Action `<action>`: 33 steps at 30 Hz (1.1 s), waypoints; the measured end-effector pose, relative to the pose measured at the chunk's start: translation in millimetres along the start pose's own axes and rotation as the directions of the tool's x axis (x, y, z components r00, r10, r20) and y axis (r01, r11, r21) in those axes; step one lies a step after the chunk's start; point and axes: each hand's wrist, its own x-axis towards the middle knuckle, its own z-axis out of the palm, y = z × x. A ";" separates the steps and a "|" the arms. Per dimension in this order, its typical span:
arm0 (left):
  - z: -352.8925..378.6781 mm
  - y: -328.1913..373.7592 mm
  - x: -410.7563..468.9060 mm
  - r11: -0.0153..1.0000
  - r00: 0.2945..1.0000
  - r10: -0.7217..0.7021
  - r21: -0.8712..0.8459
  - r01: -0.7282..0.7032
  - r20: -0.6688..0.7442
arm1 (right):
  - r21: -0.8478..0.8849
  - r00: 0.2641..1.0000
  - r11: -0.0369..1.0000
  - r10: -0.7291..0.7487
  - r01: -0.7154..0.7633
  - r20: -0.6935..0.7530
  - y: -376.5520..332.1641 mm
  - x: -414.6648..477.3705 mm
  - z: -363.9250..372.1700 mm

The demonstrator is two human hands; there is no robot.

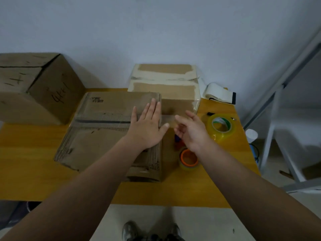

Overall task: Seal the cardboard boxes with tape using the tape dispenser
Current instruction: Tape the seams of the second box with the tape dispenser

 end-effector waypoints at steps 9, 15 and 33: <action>-13.0 -18.3 4.7 0.997 0.990 0.070 0.021 -0.073 0.122 | -0.559 0.927 0.776 -0.374 0.292 -0.035 -18.5 -12.6 -0.3; -11.1 -18.1 1.3 0.998 0.997 0.063 0.009 -0.063 0.042 | -0.479 0.948 0.861 -0.276 0.170 -0.158 2.7 0.7 -4.1; -8.1 -56.6 -19.3 0.986 0.986 0.164 0.043 -0.163 -0.033 | -0.424 0.997 0.905 -0.053 0.022 -0.061 44.1 -19.7 52.2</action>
